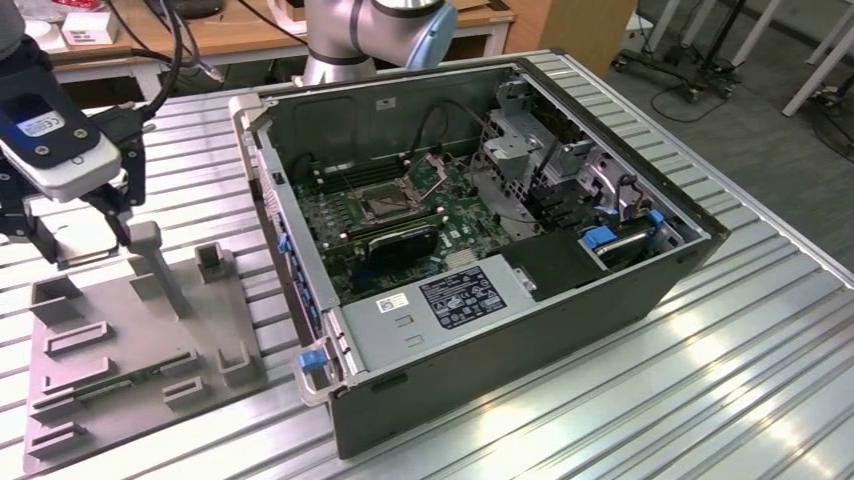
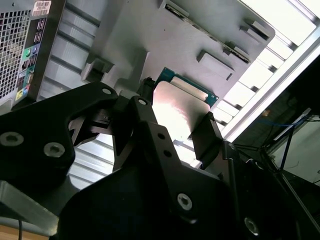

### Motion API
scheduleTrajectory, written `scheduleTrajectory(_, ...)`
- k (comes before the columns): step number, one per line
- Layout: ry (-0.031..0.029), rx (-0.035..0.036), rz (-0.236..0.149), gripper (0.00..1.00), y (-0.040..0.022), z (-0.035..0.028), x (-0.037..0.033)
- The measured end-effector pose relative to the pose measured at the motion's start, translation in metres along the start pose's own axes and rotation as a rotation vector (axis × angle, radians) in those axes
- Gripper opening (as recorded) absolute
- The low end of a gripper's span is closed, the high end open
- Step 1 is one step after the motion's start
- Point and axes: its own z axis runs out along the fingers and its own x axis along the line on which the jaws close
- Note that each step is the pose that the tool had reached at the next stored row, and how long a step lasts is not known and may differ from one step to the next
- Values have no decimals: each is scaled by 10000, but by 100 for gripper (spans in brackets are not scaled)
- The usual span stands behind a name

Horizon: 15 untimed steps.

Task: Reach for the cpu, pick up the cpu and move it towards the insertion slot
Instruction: 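Pick up the cpu and move it towards the insertion slot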

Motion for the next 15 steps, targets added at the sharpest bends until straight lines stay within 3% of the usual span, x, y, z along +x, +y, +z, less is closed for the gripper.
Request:
scheduleTrajectory(8, 0, 0, 0, 55, -1, -2, -63)
scheduleTrajectory(15, -1, 0, 1, 55, 1, -57, -84)
